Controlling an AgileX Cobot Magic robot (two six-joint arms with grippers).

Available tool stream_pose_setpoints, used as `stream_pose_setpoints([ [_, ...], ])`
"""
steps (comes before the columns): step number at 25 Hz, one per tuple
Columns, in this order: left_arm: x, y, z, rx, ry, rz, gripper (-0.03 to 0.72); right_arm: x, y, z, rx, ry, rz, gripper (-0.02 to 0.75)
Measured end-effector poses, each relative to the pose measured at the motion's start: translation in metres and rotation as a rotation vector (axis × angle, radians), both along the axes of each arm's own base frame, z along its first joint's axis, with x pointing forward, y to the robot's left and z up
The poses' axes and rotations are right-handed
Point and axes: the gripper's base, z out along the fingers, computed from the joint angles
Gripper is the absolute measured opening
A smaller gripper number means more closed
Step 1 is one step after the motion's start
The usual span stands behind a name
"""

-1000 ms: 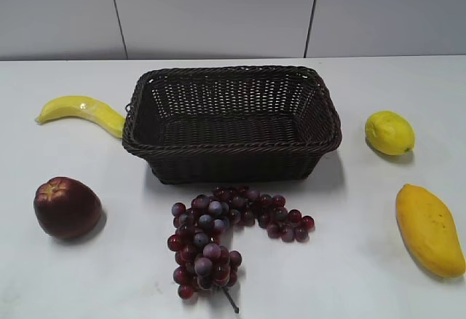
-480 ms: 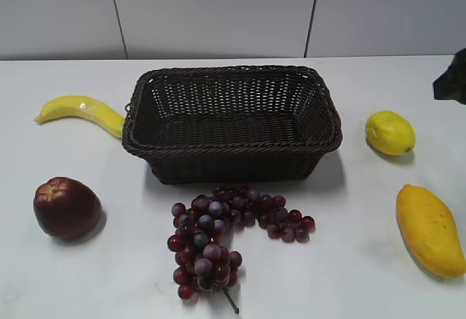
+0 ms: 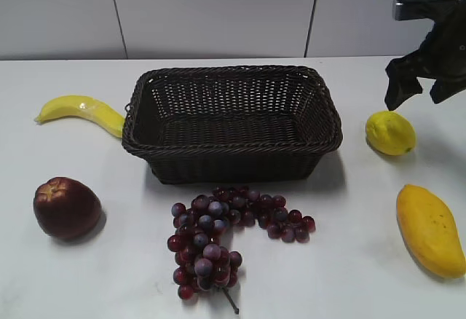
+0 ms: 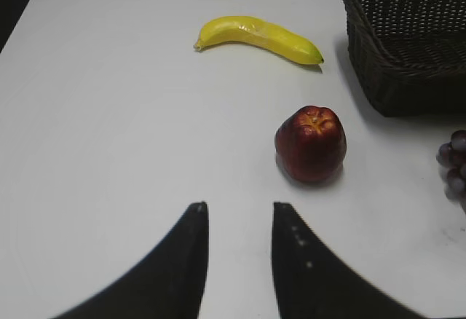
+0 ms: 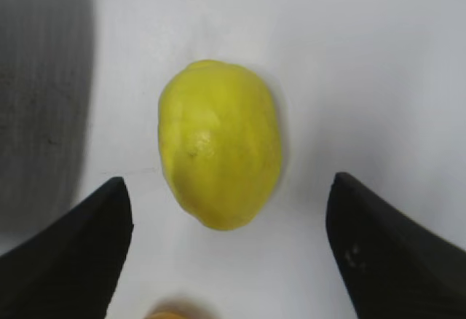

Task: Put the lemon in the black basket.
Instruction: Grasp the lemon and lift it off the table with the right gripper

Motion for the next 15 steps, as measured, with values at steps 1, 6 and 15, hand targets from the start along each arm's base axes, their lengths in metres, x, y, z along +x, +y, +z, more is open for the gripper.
stream_pose_setpoints([
  [1, 0.0, 0.0, 0.0, 0.0, 0.0, 0.0, 0.238, 0.005, 0.0, -0.007, -0.005, 0.026, 0.014, 0.673],
  [6, 0.0, 0.0, 0.0, 0.0, 0.0, 0.0, 0.238, 0.019, 0.004, -0.029, 0.005, 0.069, 0.071, 0.672],
  [15, 0.0, 0.0, 0.0, 0.0, 0.0, 0.0, 0.238, 0.025, 0.006, -0.071, 0.017, 0.139, 0.086, 0.66],
])
